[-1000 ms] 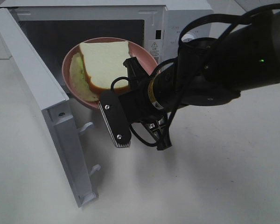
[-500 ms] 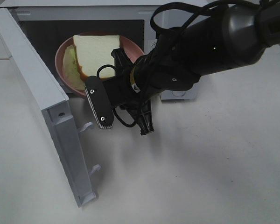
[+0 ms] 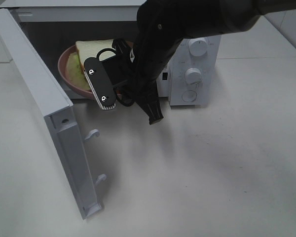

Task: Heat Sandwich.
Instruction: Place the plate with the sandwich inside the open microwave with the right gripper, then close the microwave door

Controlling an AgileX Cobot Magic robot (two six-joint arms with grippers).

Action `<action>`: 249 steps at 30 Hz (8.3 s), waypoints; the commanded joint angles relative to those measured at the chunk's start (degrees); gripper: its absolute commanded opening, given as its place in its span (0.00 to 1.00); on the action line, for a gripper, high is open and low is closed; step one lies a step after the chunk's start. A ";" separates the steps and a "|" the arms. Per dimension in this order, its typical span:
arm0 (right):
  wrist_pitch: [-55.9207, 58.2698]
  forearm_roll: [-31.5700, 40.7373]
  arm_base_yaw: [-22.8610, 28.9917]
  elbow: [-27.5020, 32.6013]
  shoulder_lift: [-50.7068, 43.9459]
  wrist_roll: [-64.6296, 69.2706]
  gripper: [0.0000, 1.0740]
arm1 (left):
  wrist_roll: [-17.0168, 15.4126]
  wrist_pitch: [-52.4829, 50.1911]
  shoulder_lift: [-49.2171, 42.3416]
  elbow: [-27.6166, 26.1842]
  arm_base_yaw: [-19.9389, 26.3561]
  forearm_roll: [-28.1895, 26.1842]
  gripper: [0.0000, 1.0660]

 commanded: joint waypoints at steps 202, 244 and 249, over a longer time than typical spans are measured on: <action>30.65 13.12 -46.47 50.59 -90.70 63.43 0.46 | 0.00 -0.69 -1.26 0.17 -0.34 -0.29 0.71; 26.24 13.64 -46.47 52.88 -116.02 65.66 0.46 | 0.00 -0.69 -1.26 0.17 -0.34 -0.29 0.71; 29.16 12.43 -46.47 54.14 -116.02 67.95 0.46 | 0.00 -0.69 -1.26 0.17 -0.34 -0.29 0.71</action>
